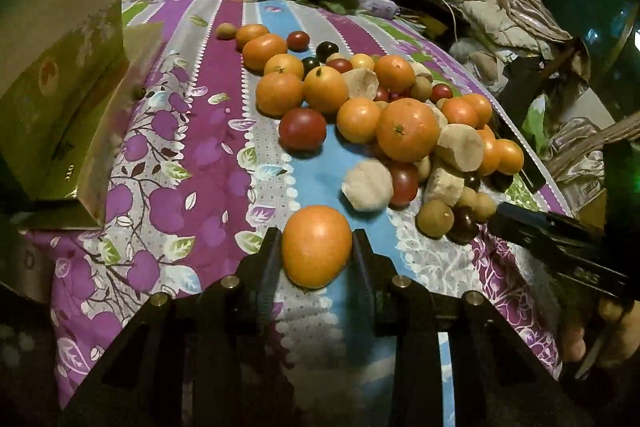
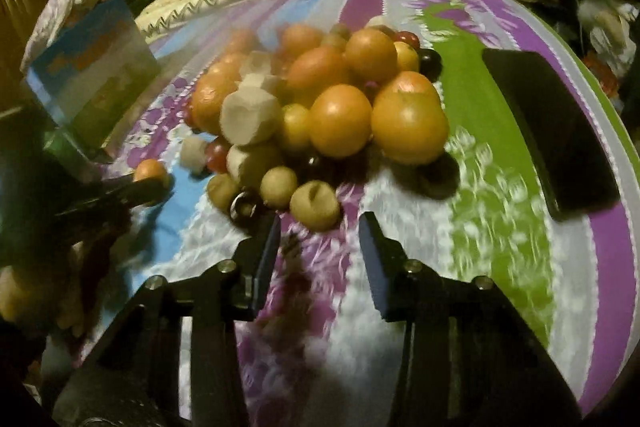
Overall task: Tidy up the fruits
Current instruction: 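Grasp a brown fruit with the right tool while the left tool grasps an orange, then carry the brown fruit and orange over the light-blue basket with both tools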
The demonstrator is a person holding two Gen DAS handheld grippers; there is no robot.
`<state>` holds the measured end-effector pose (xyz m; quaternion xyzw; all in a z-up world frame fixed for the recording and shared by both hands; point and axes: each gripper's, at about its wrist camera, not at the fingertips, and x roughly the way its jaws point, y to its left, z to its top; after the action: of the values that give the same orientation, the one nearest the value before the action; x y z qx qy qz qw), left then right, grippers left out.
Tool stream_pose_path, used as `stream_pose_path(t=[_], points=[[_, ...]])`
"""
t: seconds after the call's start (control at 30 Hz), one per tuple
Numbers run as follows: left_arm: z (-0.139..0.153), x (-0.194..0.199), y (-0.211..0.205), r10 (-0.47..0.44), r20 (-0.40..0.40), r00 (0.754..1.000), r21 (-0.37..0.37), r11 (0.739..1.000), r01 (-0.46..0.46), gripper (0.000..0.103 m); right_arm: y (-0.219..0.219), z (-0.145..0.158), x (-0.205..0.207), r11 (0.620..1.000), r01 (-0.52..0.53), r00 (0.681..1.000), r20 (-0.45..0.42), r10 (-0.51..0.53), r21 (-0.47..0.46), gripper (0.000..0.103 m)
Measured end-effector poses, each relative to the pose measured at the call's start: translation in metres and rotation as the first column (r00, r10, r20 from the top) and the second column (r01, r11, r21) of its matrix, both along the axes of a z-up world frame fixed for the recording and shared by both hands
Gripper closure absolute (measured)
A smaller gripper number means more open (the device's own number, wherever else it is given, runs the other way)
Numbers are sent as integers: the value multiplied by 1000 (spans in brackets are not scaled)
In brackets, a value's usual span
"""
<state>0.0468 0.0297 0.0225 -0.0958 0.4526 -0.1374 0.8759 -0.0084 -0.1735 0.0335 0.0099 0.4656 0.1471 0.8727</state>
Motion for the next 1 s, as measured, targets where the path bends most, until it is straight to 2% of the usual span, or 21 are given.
stream_pose_path(t=[0.17, 0.23, 0.27, 0.3, 0.33, 0.47, 0.67, 0.77, 1.0], points=[[-3, 3, 0, 6, -9, 1000, -3, 1000, -6, 67, 8, -5, 6, 999, -23, 1000, 8, 24, -44, 65], [-3, 5, -1, 8, -11, 1000, -1, 1000, -8, 67, 11, -5, 6, 998, -19, 1000, 14, 20, -66, 68], [-3, 5, -2, 9, -12, 1000, 4, 1000, -9, 67, 12, -5, 5, 996, -11, 1000, 17, 12, -84, 76], [-3, 5, -3, 10, -12, 1000, 10, 1000, -10, 67, 12, -5, 3, 995, -3, 1000, 19, 5, -96, 75], [-2, 5, -4, 11, -11, 1000, 16, 1000, -11, 67, 12, -4, 2, 992, 23, 1000, -16, -26, -125, 76], [7, -1, -7, 30, -1, 1000, 49, 998, -30, 67, 12, 10, -7, 988, 88, 996, 3, -89, -123, 76], [58, -28, -2, 94, 74, 993, 112, 988, -101, 67, 28, 61, -29, 977, 177, 982, 86, -168, -118, 76], [92, -48, 12, 155, 94, 983, 108, 980, -165, 67, 43, 85, -40, 982, 166, 977, 152, -151, -92, 76], [150, -84, 44, 215, 159, 964, 111, 966, -234, 67, 78, 120, -57, 989, 118, 973, 208, -98, -87, 76]])
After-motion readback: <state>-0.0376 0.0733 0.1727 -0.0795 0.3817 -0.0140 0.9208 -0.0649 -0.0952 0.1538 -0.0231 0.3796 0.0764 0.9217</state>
